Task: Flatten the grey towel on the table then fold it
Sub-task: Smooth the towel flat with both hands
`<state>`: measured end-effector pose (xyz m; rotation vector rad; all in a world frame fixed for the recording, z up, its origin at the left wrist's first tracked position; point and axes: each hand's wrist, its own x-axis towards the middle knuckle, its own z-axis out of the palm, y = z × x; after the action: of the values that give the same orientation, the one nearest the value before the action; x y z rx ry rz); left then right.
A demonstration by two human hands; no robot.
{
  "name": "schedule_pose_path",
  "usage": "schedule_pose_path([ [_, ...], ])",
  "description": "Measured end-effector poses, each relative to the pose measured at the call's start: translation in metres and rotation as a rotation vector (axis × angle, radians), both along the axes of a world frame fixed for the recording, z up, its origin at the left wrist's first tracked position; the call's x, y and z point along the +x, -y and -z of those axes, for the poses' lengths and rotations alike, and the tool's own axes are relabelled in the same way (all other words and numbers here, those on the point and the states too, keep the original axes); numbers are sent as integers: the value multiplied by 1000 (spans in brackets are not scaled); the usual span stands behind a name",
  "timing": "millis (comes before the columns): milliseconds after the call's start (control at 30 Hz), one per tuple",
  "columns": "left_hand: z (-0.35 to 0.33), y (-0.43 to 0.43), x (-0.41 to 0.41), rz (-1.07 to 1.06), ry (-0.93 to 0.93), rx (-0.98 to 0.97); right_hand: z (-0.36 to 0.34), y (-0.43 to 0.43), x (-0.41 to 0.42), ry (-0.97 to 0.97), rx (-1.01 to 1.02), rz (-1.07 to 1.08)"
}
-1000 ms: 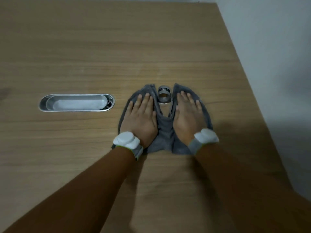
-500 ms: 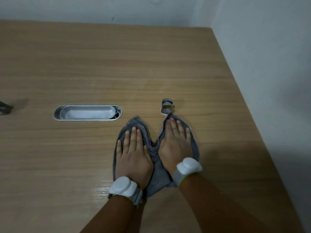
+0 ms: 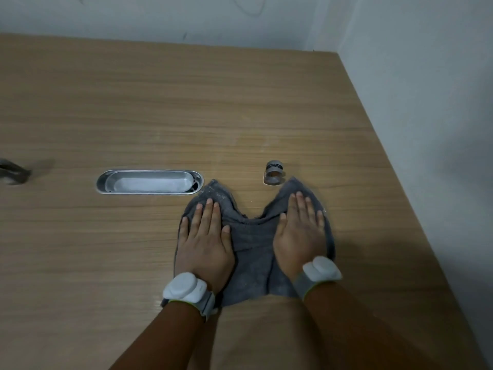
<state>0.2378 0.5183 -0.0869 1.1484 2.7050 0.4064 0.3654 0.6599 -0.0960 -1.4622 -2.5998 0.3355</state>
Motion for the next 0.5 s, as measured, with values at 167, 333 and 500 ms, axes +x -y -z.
schedule_pose_path([
  [167,3,39,-29,-90,-12,9,1,68,-6,-54,36,-169],
  [333,4,40,-77,-68,-52,-28,0,74,-65,-26,50,-264],
  [500,2,-14,-124,-54,-50,-35,3,23,-124,59,-27,-222],
])
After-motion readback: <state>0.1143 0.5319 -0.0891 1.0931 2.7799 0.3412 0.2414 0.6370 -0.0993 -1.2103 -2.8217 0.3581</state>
